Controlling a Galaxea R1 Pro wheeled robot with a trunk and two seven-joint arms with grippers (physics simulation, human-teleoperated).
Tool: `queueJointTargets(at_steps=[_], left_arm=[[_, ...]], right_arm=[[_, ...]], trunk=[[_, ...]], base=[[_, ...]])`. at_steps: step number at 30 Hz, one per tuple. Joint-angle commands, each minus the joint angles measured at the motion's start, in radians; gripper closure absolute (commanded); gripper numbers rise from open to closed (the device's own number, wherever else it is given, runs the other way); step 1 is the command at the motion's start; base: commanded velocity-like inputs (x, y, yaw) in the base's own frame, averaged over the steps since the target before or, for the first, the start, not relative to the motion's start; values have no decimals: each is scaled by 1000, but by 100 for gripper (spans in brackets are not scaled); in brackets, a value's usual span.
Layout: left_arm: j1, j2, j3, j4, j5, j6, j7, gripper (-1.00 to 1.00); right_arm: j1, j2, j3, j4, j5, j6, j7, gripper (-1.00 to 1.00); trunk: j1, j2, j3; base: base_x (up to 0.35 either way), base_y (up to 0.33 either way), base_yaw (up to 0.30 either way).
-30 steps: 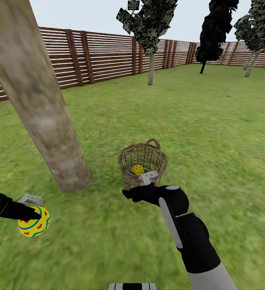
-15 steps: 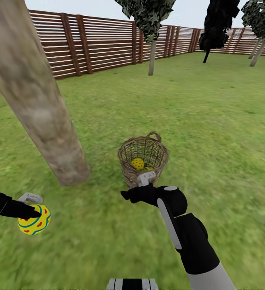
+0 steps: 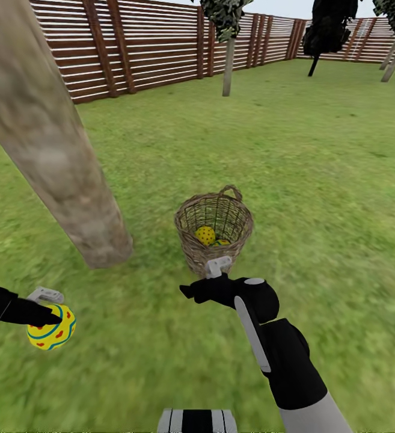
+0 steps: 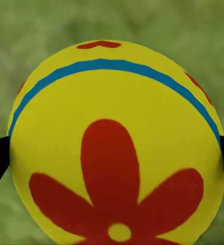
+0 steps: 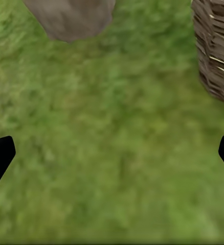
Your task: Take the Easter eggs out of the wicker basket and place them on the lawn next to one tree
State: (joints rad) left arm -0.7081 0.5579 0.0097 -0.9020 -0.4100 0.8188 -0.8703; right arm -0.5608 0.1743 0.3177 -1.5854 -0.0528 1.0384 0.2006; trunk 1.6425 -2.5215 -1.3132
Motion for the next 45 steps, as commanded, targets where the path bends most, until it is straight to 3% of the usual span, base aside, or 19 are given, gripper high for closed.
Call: queueJointTargets(at_steps=[1,45], left_arm=[[-1,0,1,-3,-9,3,-9,100],[-1,0,1,-13,-7,2,-10,100]], right_arm=[[-1,0,0,-1,-5,5,-3,-100],[-1,0,0,-1,-5,5,-3,-100]], trunk=[[0,-1,-5],[20,-11,-175]], base=[[0,0,0],[0,0,0]])
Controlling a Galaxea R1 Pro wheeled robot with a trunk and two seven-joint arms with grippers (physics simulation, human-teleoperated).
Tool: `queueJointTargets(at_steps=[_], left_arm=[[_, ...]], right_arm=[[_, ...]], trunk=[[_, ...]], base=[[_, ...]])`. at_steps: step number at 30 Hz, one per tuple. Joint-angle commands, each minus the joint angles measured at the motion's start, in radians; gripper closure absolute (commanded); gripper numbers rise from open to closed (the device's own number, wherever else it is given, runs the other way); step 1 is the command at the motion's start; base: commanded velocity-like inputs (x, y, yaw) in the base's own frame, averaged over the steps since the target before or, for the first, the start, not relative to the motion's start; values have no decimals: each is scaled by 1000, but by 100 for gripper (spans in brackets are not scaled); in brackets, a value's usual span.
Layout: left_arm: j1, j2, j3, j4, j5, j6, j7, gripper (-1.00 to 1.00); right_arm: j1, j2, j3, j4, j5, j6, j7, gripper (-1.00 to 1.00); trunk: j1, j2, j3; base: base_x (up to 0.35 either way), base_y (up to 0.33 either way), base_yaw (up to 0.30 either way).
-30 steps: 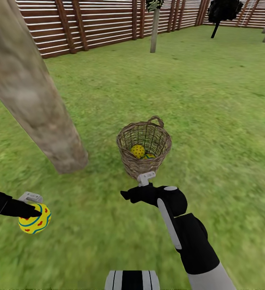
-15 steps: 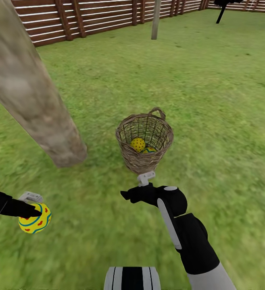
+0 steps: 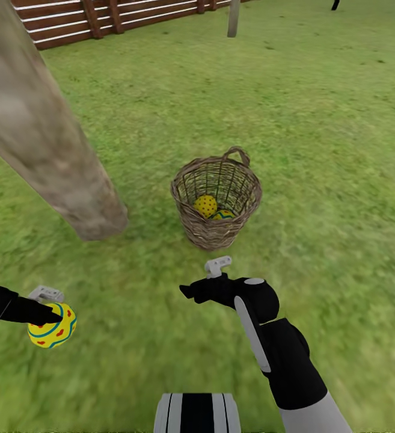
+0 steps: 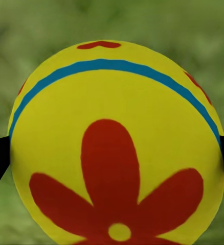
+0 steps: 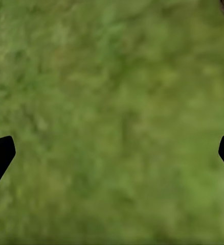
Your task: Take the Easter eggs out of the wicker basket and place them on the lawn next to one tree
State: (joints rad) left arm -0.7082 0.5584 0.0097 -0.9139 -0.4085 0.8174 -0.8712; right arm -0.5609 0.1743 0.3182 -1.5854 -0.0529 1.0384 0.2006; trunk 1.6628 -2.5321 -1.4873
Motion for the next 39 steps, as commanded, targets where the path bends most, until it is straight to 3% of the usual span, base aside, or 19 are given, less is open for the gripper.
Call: queueJointTargets(at_steps=[1,9,39], left_arm=[[-1,0,1,-1,-9,3,-9,100],[-1,0,0,-36,-10,5,-11,100],[-1,0,0,-36,-12,4,-9,100]], right_arm=[[-1,0,0,-1,-5,5,-3,-100],[0,0,1,-1,-5,5,-3,-100],[0,0,1,-1,-5,5,-3,-100]], trunk=[[0,-1,-5],[4,-2,-36],[17,-9,-152]], base=[[0,0,0],[0,0,0],[0,0,0]])
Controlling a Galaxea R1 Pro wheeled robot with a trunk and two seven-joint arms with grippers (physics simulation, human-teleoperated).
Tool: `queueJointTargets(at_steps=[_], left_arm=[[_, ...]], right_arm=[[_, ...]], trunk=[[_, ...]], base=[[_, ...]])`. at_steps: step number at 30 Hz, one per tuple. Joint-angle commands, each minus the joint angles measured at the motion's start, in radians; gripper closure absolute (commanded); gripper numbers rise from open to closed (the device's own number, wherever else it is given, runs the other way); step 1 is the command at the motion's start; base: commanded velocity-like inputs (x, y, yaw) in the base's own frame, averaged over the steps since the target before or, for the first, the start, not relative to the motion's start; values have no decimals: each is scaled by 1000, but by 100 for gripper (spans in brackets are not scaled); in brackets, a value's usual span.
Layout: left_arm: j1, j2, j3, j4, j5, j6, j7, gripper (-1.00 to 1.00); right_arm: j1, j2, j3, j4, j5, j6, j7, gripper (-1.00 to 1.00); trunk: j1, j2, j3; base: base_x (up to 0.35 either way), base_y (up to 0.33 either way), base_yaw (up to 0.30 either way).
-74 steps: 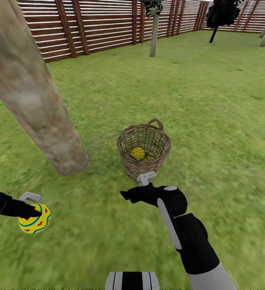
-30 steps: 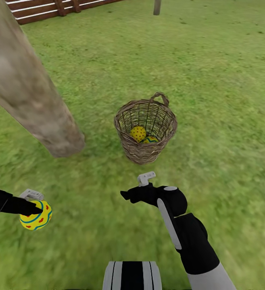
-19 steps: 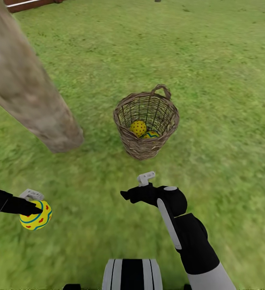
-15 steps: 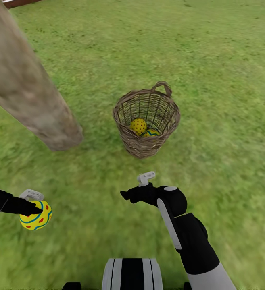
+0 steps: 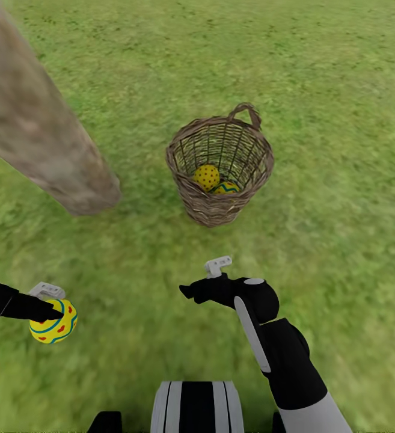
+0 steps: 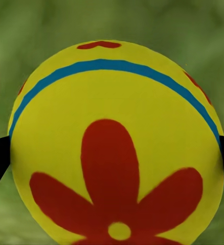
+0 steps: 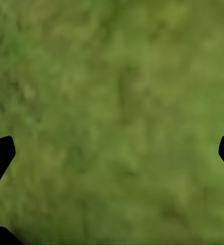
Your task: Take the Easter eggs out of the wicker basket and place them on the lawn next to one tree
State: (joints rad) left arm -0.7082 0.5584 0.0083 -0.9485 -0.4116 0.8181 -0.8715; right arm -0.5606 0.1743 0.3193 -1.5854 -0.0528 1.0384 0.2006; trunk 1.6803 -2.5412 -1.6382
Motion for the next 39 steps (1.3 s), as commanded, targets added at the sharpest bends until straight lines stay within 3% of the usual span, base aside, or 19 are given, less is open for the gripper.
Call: queueJointTargets(at_steps=[1,29,39], left_arm=[[-1,0,1,-1,-9,4,-9,100],[-1,0,1,-1,-8,3,-7,100],[-1,0,2,-2,-7,3,-8,100]], right_arm=[[-1,0,0,-1,-5,5,-3,-100],[-1,0,0,-1,-5,5,-3,-100],[0,0,0,-1,-5,5,-3,-100]], trunk=[[0,-1,-5],[13,-7,-113],[13,-7,-113]], base=[[0,0,0],[0,0,0],[0,0,0]])
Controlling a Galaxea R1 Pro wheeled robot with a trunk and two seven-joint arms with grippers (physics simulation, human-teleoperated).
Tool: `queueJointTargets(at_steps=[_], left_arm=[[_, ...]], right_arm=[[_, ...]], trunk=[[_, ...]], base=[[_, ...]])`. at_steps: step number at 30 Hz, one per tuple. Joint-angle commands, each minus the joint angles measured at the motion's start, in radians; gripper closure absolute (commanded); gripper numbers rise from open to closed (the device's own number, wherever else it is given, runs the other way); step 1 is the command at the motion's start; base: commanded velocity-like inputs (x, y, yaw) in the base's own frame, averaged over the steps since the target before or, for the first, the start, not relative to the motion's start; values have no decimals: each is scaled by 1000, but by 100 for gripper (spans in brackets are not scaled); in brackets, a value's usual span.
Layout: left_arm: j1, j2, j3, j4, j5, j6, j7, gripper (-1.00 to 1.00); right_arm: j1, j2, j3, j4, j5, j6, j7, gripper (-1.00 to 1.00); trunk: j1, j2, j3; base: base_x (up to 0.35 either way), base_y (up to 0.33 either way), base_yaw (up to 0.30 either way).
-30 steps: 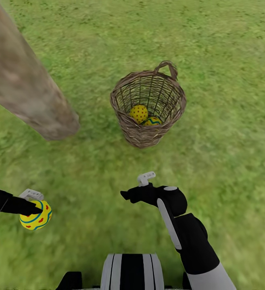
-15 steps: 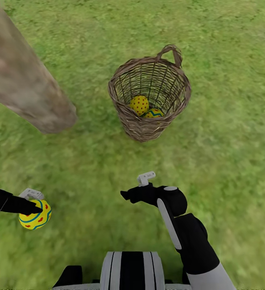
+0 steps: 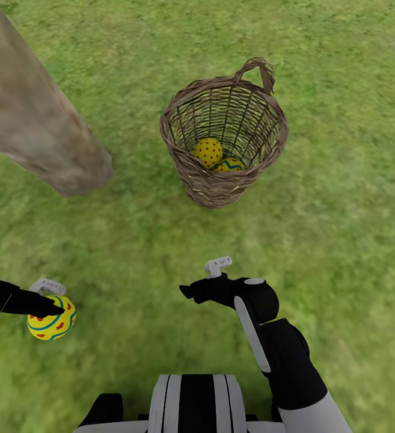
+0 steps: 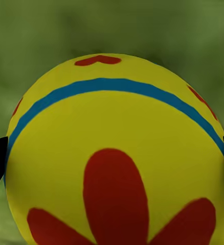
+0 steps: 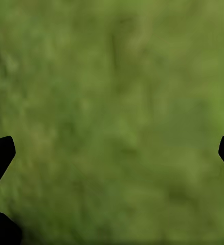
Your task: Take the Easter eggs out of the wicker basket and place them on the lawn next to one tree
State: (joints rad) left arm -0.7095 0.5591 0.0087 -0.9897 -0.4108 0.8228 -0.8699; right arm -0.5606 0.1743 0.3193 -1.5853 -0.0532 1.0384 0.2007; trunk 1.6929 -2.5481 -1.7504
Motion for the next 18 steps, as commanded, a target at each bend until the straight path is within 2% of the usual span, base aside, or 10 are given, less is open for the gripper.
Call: queueJointTargets(at_steps=[1,2,3,18], left_arm=[[1,-1,2,39,-7,-2,-9,100],[1,-1,2,39,-6,-2,-9,100],[1,-1,2,39,-6,-2,-9,-100],[1,-1,2,39,-2,-2,-13,-100]], right_arm=[[-1,0,0,-1,-5,5,-3,-100],[-1,0,0,-1,-5,5,-3,-100],[-1,0,0,-1,-5,5,-3,-100],[-1,0,0,-1,-5,5,-3,-100]], trunk=[[0,0,-1],[0,0,-1],[0,0,-1],[0,0,-1]], base=[[0,0,0],[0,0,0],[0,0,0],[0,0,0]])
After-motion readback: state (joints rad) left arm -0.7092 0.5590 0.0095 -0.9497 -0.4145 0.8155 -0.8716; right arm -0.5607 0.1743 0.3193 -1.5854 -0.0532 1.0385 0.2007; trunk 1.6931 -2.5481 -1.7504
